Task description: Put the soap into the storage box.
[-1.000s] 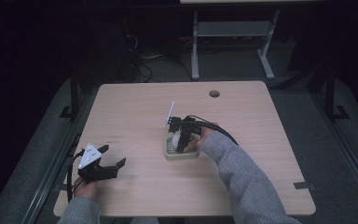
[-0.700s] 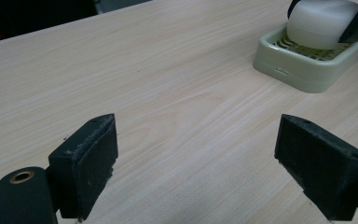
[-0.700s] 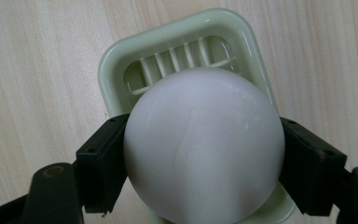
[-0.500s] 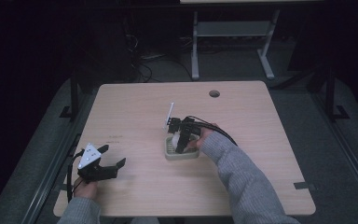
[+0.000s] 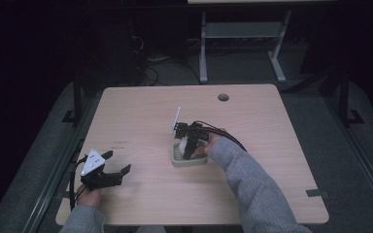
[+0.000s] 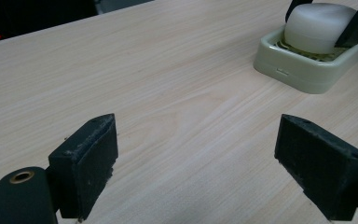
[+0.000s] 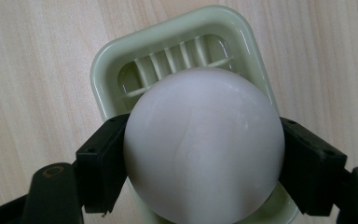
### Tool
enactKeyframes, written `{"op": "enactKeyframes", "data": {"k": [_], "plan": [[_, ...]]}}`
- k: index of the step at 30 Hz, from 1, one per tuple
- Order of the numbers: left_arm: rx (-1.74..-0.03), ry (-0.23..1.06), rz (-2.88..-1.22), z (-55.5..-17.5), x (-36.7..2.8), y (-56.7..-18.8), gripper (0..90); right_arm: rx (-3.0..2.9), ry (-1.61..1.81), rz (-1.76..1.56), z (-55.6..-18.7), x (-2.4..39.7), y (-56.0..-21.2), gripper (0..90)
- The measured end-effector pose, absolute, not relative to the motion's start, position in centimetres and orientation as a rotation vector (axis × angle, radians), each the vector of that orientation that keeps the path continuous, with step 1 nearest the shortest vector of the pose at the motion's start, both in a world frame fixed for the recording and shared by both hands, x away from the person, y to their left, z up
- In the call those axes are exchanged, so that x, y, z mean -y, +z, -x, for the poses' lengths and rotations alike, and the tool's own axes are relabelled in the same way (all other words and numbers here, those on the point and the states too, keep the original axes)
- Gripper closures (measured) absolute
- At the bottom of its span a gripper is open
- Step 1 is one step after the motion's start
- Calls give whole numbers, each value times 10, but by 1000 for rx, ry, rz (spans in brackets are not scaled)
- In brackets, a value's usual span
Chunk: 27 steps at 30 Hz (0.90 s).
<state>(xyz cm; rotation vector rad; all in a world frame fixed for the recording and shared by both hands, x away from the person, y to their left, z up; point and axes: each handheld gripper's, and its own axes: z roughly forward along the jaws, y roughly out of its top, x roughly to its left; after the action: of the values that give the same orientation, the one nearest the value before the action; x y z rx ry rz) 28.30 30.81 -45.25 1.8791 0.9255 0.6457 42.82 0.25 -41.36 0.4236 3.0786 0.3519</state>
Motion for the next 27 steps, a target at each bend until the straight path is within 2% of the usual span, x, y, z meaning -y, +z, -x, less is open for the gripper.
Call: {"op": "enactKeyframes", "data": {"k": [27], "plan": [[-927, 642, -1884, -283, -308, -453, 128, -3079, 435, -466, -429, 1, -403, 221]]}}
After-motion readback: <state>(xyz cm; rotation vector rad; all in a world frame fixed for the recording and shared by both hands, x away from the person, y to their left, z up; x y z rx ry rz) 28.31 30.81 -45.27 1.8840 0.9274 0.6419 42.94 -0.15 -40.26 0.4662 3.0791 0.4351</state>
